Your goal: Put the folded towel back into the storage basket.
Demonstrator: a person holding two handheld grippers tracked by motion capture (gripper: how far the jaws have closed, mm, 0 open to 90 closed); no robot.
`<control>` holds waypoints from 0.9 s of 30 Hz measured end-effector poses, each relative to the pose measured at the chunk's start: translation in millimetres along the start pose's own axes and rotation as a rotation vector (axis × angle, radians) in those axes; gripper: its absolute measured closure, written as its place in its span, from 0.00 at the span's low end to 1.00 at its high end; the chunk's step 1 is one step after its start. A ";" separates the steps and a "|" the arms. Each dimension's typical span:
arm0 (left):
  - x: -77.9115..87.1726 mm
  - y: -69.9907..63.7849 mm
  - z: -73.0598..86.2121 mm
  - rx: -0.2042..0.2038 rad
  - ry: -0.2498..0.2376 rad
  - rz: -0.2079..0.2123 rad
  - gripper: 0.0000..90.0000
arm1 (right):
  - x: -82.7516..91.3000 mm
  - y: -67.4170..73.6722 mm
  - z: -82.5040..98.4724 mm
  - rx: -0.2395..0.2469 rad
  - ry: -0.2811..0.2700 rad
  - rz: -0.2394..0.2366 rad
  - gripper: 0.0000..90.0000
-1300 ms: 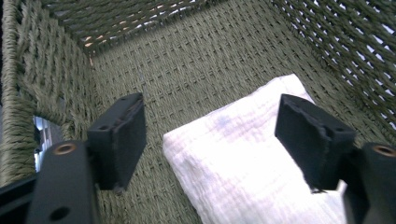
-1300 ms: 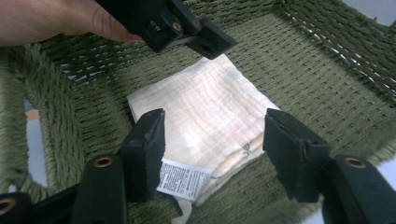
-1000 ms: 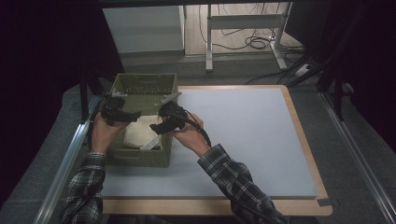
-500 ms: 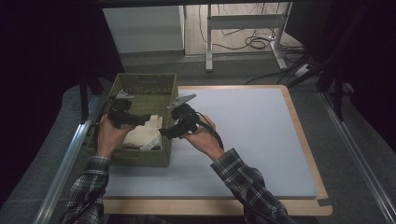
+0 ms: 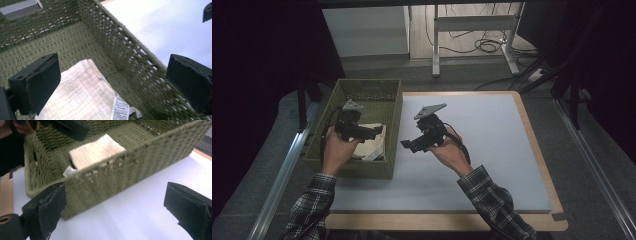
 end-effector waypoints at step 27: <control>-13.7 -97.0 -7.3 -0.113 -0.069 0.107 0.00 | 74.3 -40.8 91.7 -0.066 0.004 0.098 0.02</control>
Point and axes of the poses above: each handheld gripper's, and its own axes: x roughly backward along the jaws, z roughly out of its underside, y roughly to its left, the point moved 7 cm from there along -x, roughly forward along the jaws, and after that the axes turned 6 degrees about y, right-handed, at the moved point
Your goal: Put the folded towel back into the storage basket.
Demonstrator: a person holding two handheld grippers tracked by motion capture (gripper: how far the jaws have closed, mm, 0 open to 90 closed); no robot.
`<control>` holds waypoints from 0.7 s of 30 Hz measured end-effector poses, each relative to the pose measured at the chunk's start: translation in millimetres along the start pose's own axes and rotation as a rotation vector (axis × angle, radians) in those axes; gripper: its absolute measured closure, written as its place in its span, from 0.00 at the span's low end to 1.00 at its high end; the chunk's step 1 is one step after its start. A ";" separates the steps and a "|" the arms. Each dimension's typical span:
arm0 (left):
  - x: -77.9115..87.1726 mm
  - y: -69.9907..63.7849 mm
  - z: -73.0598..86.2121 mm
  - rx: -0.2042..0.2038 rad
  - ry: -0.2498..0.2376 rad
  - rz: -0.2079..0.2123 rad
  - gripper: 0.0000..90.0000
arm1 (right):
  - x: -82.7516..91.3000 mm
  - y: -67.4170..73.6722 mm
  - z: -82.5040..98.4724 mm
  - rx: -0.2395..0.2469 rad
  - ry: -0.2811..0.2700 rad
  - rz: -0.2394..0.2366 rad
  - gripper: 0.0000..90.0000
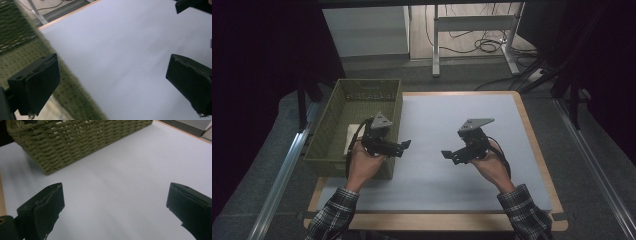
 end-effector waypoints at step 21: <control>-38.4 -89.5 -6.8 -0.063 -0.048 0.116 0.00 | 56.6 -31.1 72.4 -0.078 -0.021 0.092 0.02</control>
Point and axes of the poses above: each handheld gripper's, and its own axes: x roughly backward along the jaws, z roughly out of its underside, y roughly to its left, the point moved 7 cm from there along -x, roughly forward along the jaws, and after that the axes turned 6 degrees about y, right-handed, at the moved point
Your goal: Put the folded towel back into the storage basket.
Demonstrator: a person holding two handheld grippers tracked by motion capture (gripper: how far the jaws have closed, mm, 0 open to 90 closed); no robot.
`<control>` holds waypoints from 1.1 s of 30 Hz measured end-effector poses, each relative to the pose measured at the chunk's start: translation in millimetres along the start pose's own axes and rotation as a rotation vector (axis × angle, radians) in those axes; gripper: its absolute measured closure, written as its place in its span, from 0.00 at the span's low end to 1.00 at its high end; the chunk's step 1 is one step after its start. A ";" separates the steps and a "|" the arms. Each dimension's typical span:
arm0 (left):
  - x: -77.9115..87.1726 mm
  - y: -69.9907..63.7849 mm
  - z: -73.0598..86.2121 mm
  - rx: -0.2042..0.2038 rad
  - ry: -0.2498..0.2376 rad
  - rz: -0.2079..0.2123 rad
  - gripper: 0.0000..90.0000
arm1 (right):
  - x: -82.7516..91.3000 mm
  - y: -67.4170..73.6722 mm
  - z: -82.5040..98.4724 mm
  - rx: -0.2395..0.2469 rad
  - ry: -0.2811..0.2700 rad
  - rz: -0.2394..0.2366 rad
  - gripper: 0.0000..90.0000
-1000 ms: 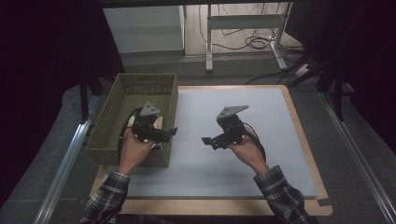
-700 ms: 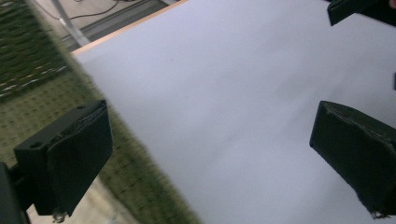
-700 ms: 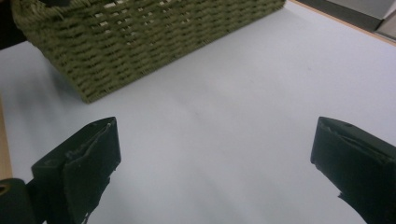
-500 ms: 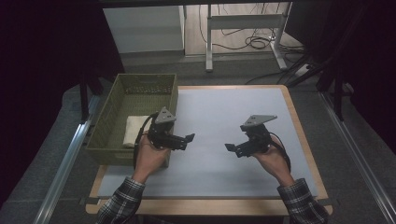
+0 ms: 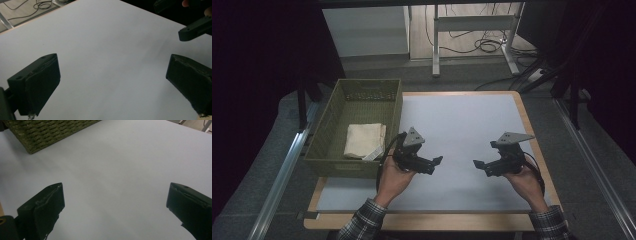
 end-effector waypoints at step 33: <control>-32.0 -9.3 99.3 0.045 0.118 -0.019 0.00 | -20.1 3.7 75.9 -0.021 0.085 0.030 0.02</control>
Point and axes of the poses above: each handheld gripper's, and its own axes: x roughly backward along the jaws, z roughly out of its underside, y roughly to its left, the point moved 7 cm from there along -x, roughly forward along the jaws, and after that the axes turned 6 degrees about y, right-handed, at the moved point
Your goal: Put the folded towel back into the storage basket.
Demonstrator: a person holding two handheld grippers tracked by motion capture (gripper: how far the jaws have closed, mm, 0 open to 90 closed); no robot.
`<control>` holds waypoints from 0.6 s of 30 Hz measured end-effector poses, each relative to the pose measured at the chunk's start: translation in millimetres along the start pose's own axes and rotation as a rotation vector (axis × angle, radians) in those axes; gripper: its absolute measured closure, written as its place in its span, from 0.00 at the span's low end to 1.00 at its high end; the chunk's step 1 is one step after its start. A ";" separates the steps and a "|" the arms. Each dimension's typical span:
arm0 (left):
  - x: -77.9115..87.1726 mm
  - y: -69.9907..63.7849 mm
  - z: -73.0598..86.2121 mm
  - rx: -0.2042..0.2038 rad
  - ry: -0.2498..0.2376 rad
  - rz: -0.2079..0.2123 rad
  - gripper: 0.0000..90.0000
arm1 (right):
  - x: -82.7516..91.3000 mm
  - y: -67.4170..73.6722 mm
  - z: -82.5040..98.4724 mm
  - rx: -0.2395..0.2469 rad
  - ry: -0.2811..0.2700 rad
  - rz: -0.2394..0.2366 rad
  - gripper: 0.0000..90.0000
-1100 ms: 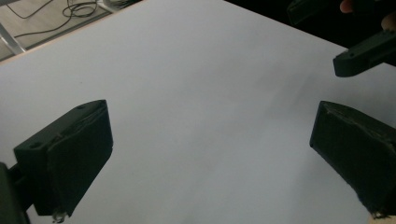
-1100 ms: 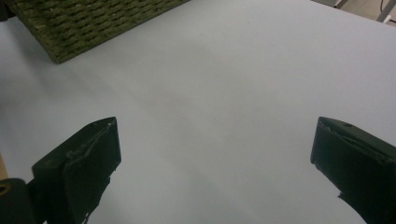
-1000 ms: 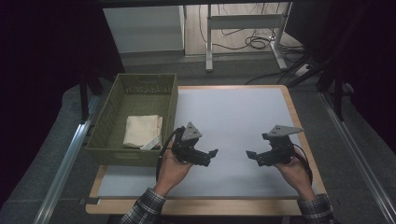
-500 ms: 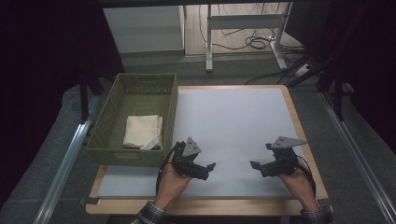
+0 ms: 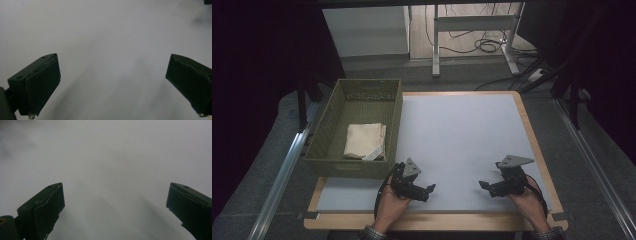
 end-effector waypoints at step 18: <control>-14.4 0.6 9.6 -0.019 0.123 -0.011 0.01 | -12.7 0.5 12.2 0.027 0.066 0.053 0.02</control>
Point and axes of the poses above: each handheld gripper's, and its own axes: x roughly backward along the jaws, z roughly out of its underside, y roughly to its left, the point moved 7 cm from there along -x, roughly forward along the jaws, and after that the axes turned 6 degrees about y, right-handed, at the moved point
